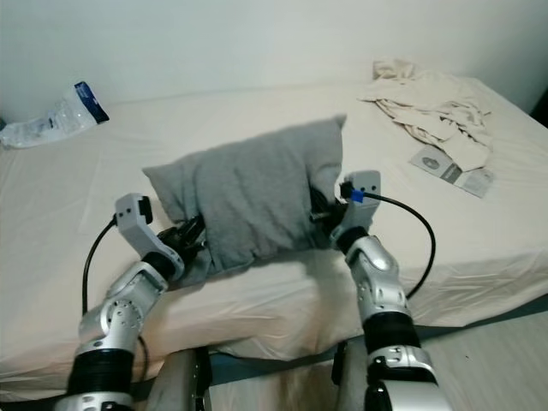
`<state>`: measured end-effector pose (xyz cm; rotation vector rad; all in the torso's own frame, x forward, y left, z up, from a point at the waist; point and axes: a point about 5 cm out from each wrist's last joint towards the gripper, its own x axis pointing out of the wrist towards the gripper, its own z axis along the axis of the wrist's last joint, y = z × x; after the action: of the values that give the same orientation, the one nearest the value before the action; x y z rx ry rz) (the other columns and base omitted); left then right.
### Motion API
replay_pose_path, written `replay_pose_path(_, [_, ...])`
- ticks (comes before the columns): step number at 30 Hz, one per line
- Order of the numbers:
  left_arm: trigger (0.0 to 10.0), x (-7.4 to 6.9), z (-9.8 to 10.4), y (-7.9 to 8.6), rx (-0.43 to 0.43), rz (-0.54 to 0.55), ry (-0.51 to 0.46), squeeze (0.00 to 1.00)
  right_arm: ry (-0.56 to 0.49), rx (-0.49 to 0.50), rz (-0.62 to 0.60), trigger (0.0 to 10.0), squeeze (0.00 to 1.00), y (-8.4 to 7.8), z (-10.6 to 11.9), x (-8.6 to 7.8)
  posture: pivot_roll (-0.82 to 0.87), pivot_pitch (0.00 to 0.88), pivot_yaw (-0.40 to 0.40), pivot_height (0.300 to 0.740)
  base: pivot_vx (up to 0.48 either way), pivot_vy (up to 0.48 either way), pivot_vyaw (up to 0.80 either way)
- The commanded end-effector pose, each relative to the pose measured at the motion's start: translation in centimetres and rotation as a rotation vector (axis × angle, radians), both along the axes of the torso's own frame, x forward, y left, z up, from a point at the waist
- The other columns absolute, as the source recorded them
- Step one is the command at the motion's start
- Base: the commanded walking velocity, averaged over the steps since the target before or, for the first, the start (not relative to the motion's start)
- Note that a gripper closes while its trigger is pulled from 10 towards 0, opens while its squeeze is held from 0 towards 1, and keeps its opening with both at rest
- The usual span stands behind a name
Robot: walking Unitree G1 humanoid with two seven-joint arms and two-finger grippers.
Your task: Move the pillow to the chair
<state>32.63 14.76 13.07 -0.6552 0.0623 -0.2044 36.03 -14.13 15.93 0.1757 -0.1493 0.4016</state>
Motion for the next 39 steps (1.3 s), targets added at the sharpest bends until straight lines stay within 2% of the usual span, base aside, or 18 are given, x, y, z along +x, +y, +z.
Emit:
replay_pose_path(1, [0.0,-0.1,1.3,-2.6,0.065,-0.066,-0.054,0.0,-0.011,-0.036,0.081,0.0,0.0,2.7,-0.4,-0.6,0.08,0.074,-0.014,0.541,0.0,0.0,0.0])
replay_pose_path(2, [2.2,-0.2,1.3,-2.7,0.097,-0.057,-0.056,0.0,-0.014,-0.051,0.083,0.0,0.0,2.9,-0.5,-0.7,0.08,0.073,-0.013,0.541,0.0,0.0,0.0])
replay_pose_path(4, [2.2,-0.1,1.3,-2.7,0.184,-0.025,-0.061,0.0,-0.029,-0.089,0.082,0.0,0.0,3.1,-0.6,-0.9,0.08,0.073,-0.013,0.541,0.0,0.0,0.0])
replay_pose_path(5, [10.0,-0.1,1.2,-2.6,0.272,0.007,-0.077,0.0,-0.021,-0.139,0.062,10.0,0.0,3.3,-1.0,-0.9,0.08,0.07,-0.014,0.541,0.0,0.0,0.0])
replay_pose_path(6, [10.0,-0.1,1.1,-2.6,0.332,0.028,-0.092,0.0,-0.015,-0.175,0.048,10.0,0.0,3.4,-1.3,-0.9,0.08,0.07,-0.014,0.541,0.0,0.0,0.0])
replay_pose_path(8, [10.0,-0.1,0.8,-2.5,0.342,0.078,-0.083,0.0,-0.02,-0.248,0.041,10.0,0.0,3.7,-1.9,-1.1,0.09,0.068,-0.013,0.541,0.0,0.0,0.0])
replay_pose_path(11, [10.0,-0.2,0.8,-2.3,0.366,0.11,-0.083,0.0,-0.018,-0.25,0.048,10.0,0.0,3.8,-2.3,-1.5,0.08,0.066,-0.01,0.541,0.0,0.0,0.0])
replay_pose_path(12, [10.0,-0.2,0.5,-2.2,0.422,0.12,-0.066,0.0,-0.004,-0.215,0.035,10.0,0.0,3.7,-2.6,-1.8,0.08,0.063,-0.008,0.541,0.0,0.0,0.0])
replay_pose_path(15, [10.0,-0.2,0.3,-2.1,0.449,0.119,-0.055,0.0,-0.02,-0.208,0.03,10.0,0.0,3.5,-2.7,-2.2,0.07,0.058,-0.004,0.541,0.0,0.0,0.0])
replay_pose_path(18, [10.0,-0.3,0.4,-2.1,0.513,0.117,-0.076,0.0,-0.027,-0.178,0.01,10.0,0.0,3.1,-3.1,-2.8,0.07,0.052,0.001,0.541,0.0,0.0,0.0])
replay_pose_path(23, [10.0,-0.2,0.5,-2.1,0.593,0.123,-0.137,0.0,-0.005,-0.213,0.007,10.0,0.0,3.0,-4.0,-3.3,0.07,0.041,0.015,0.561,0.0,0.0,0.0])
replay_pose_path(27, [10.0,-0.2,0.4,-2.0,0.59,0.126,-0.133,0.0,-0.002,-0.221,0.006,10.0,0.0,3.1,-4.2,-3.4,0.07,0.037,0.015,0.571,0.0,0.0,0.0])
replay_pose_path(29, [10.0,-0.4,0.6,-2.6,0.565,0.076,-0.155,0.0,0.008,-0.223,-0.002,10.0,0.0,3.1,-4.5,-3.5,0.07,0.035,0.012,0.581,0.0,0.0,0.0])
replay_pose_path(32, [10.0,-0.4,0.7,-2.8,0.55,0.075,-0.154,0.0,0.02,-0.237,-0.004,10.0,0.0,3.1,-4.9,-3.6,0.07,0.033,0.011,0.591,0.0,0.0,0.0])
replay_pose_path(39, [10.0,-0.4,0.4,-2.8,0.563,0.077,-0.148,0.0,0.023,-0.246,0.001,10.0,0.0,3.1,-5.1,-3.6,0.07,0.03,0.008,0.621,0.0,0.0,0.0])
